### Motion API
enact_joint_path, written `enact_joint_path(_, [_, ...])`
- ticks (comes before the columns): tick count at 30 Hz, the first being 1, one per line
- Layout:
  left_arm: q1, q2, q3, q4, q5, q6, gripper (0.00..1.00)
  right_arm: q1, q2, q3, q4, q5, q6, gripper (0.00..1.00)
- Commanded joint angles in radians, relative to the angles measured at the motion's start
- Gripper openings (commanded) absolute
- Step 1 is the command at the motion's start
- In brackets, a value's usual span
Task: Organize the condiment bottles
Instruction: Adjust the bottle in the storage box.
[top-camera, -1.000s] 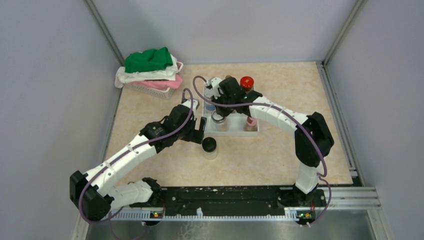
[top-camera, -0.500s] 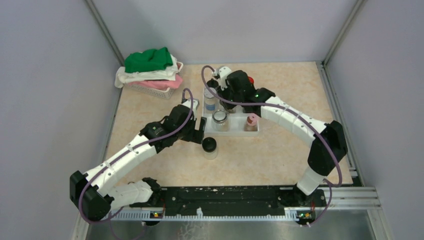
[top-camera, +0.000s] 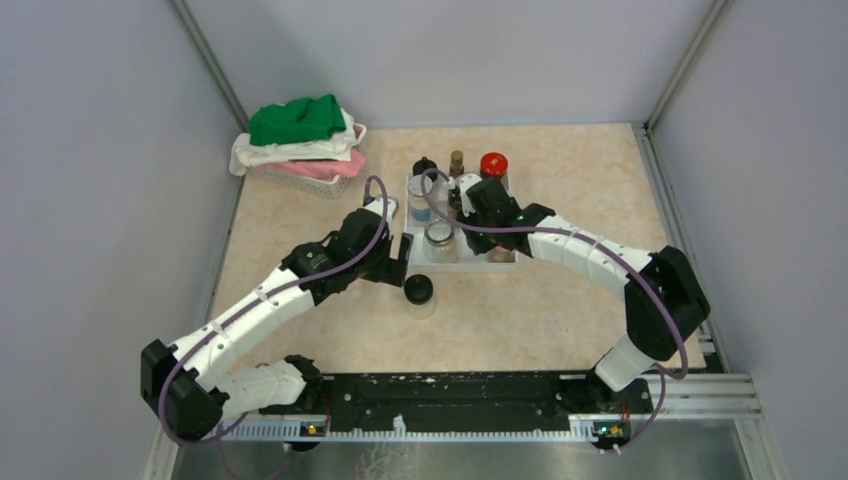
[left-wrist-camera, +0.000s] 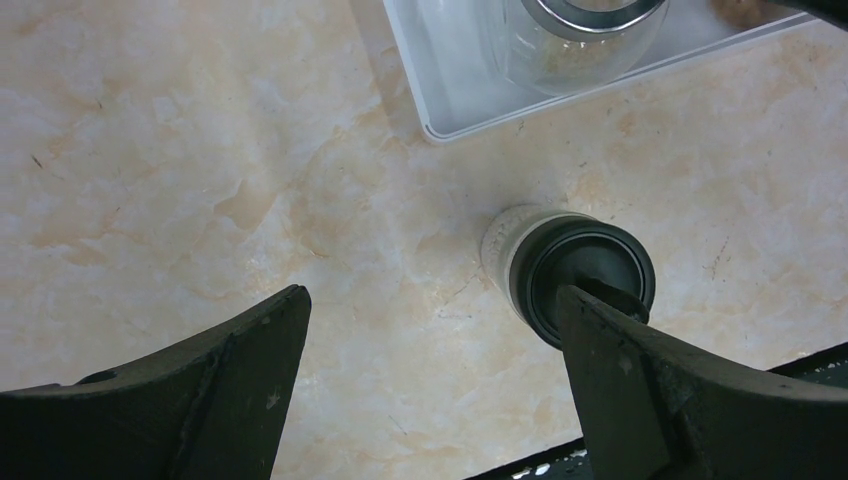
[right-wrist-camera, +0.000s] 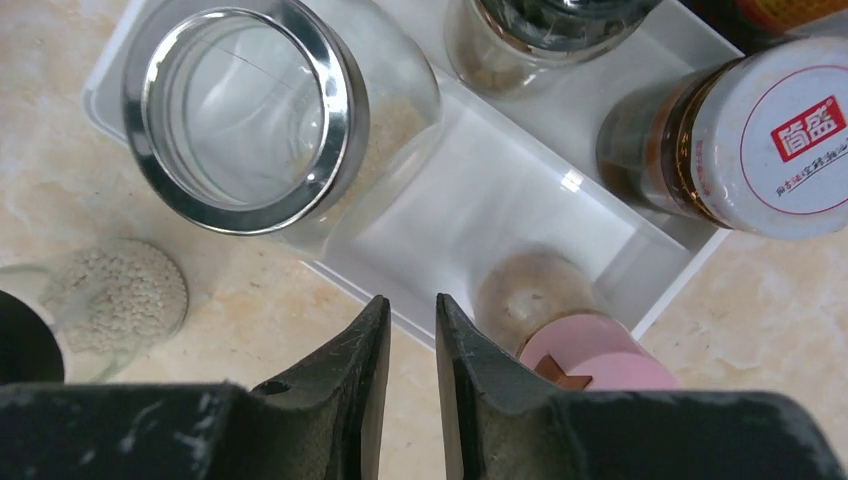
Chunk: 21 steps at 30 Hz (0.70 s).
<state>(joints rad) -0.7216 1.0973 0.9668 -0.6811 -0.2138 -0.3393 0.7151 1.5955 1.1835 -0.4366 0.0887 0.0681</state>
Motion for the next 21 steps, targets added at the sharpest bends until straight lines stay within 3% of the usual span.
enact_joint_path(1, [0.002,0.051,0.062,0.027,-0.03,0.021,0.99,-0.019,-0.036,-0.029,0.091,-0.015,0.026,0.23])
enact_joint_path(14, [0.005,0.098,0.102,0.041,-0.034,0.025,0.99,-0.024,0.139,-0.045,0.265,-0.201,0.083,0.2])
enact_joint_path(21, [0.005,0.083,0.097,0.028,-0.036,0.022,0.99,-0.013,0.153,-0.044,0.276,-0.215,0.095,0.2])
